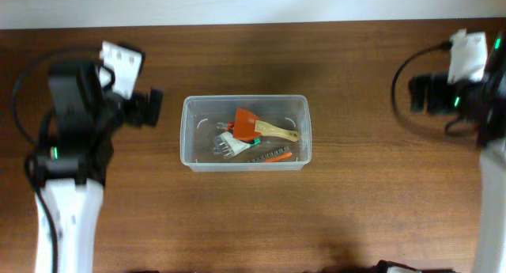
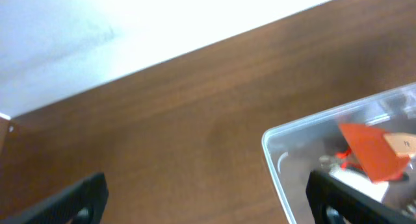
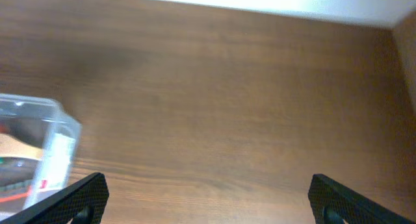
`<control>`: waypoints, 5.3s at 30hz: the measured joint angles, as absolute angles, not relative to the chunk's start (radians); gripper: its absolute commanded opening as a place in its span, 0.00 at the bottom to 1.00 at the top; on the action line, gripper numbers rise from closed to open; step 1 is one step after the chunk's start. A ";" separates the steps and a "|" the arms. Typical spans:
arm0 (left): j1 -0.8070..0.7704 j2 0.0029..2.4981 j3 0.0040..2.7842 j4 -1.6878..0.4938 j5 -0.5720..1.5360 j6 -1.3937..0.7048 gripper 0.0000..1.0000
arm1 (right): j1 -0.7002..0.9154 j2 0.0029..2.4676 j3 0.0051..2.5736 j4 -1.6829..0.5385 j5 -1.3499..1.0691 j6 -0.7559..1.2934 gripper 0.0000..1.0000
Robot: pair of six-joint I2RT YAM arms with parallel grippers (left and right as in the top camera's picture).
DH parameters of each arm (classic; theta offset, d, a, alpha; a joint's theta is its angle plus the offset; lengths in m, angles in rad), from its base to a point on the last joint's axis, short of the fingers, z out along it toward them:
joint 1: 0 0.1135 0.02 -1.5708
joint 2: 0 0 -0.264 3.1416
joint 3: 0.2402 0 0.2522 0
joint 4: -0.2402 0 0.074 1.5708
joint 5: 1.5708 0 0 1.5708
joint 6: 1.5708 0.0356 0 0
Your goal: Pack container
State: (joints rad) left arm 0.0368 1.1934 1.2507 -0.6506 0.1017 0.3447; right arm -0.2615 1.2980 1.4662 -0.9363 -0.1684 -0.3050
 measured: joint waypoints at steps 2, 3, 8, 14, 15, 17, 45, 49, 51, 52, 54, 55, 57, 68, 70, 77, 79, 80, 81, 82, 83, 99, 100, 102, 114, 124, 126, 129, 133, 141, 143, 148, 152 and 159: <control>0.037 1.110 1.130 -0.577 0.102 0.341 0.99 | -0.220 1.176 1.330 -0.869 -0.178 -0.302 0.99; 0.037 1.082 1.087 -0.551 0.102 0.341 0.99 | -0.197 1.118 1.266 -0.847 -0.183 -0.303 0.99; 0.037 0.920 0.850 -0.427 0.102 0.340 0.99 | -0.083 0.852 0.986 -0.769 -0.187 -0.303 0.99; 0.037 0.739 0.656 -0.309 0.090 0.340 0.99 | -0.010 0.591 0.776 -0.767 -0.183 -0.303 0.99; 0.037 0.713 0.630 -0.287 0.081 0.340 0.99 | -0.007 0.557 0.752 -0.774 -0.183 -0.303 0.99; 0.037 0.669 0.589 -0.257 0.066 0.339 0.99 | -0.006 0.516 0.718 -0.787 -0.182 -0.302 0.99; 0.037 0.516 0.539 -0.566 0.037 0.336 0.99 | -0.002 0.437 0.663 -0.895 -0.181 -0.303 0.99; 0.037 0.516 0.538 -0.685 0.035 0.337 0.99 | -0.002 0.347 0.663 -0.896 -0.181 -0.303 0.99; 0.037 0.516 0.538 -0.733 0.034 0.337 0.99 | -0.002 0.289 0.663 -0.897 -0.181 -0.303 0.99; 0.037 0.516 0.538 -0.755 0.034 0.337 0.99 | -0.002 0.260 0.663 -0.897 -0.181 -0.303 0.99; 0.037 0.516 0.538 -0.790 0.033 0.337 0.99 | -0.002 0.199 0.663 -0.897 -0.179 -0.303 0.99; 0.037 0.516 0.538 -0.803 0.033 0.337 0.99 | -0.002 0.168 0.663 -0.900 -0.178 -0.302 0.99; 0.037 0.516 0.538 -0.820 0.033 0.337 0.99 | -0.002 0.109 0.663 -0.915 -0.178 -0.303 0.99; 0.037 0.516 0.538 -0.827 0.033 0.337 0.99 | 0.022 0.007 0.461 -0.586 -0.132 -0.304 0.99; 0.037 0.516 0.538 -0.826 0.033 0.337 0.99 | 0.023 0.008 0.360 -0.405 -0.128 -0.303 0.99; 0.037 0.516 0.538 -0.827 0.033 0.337 0.99 | 0.023 0.010 0.084 0.031 -0.110 -0.302 0.99; 0.037 0.516 0.538 -0.828 0.033 0.337 0.99 | 0.023 0.010 0.041 0.035 -0.105 -0.296 0.99; 0.037 0.516 0.538 -0.827 0.033 0.337 0.99 | 0.023 0.010 0.028 0.021 -0.103 -0.289 0.99; 0.037 0.516 0.538 -0.828 0.033 0.337 0.99 | 0.023 0.010 0.022 -0.016 -0.098 -0.276 0.99; 0.037 0.516 0.538 -0.828 0.033 0.337 0.99 | 0.023 0.010 0.016 -0.052 -0.091 -0.259 0.99; 0.037 0.516 0.538 -0.828 0.033 0.337 0.99 | 0.020 0.012 0.012 -0.070 -0.081 -0.241 0.99; 0.037 0.516 0.538 -0.828 0.033 0.337 0.99 | -0.014 0.014 0.012 -0.075 -0.006 -0.163 0.99; 0.037 0.516 0.538 -0.828 0.033 0.337 0.99 | -0.014 0.014 0.012 -0.075 -0.006 -0.163 0.99; 0.037 0.516 0.538 -0.828 0.033 0.337 0.99 | -0.014 0.014 0.012 -0.075 -0.004 -0.162 0.99; 0.037 0.516 0.538 -0.828 0.033 0.337 0.99 | -0.014 0.014 0.012 -0.075 -0.003 -0.160 0.99; 0.033 0.443 0.538 -0.828 0.034 0.337 0.99 | -0.014 0.014 0.012 -0.075 -0.003 -0.161 0.99; 0.017 0.371 0.530 -0.802 0.042 0.337 0.99 | -0.014 0.014 0.012 -0.075 -0.003 -0.161 0.99; -0.015 0.248 0.494 -0.695 0.073 0.336 0.99 | -0.014 0.014 0.012 -0.075 -0.002 -0.160 0.99; -0.049 0.109 0.390 -0.534 0.112 0.320 0.99 | -0.014 0.014 0.012 -0.075 0.000 -0.160 0.99; -0.060 0.017 0.089 -0.074 0.099 0.242 0.99 | -0.014 0.014 0.012 -0.075 0.000 -0.160 0.98; -0.060 0.015 0.038 0.007 0.067 0.198 0.99 | -0.014 0.014 0.012 -0.075 0.000 -0.160 0.99; -0.060 0.015 0.012 0.011 -0.053 0.111 0.99 | -0.014 0.014 0.012 -0.075 0.001 -0.160 0.99; -0.060 0.015 0.011 -0.064 -0.115 0.069 0.99 | -0.014 0.014 0.012 -0.075 0.001 -0.160 0.99; -0.060 0.014 0.011 -0.065 -0.135 0.033 0.99 | -0.014 0.014 0.012 -0.075 0.000 -0.160 0.99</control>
State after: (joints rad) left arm -0.0601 0.0139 0.0109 -0.0650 -0.1352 0.0334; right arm -0.0135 0.0139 0.0116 -0.0750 0.0002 -0.1600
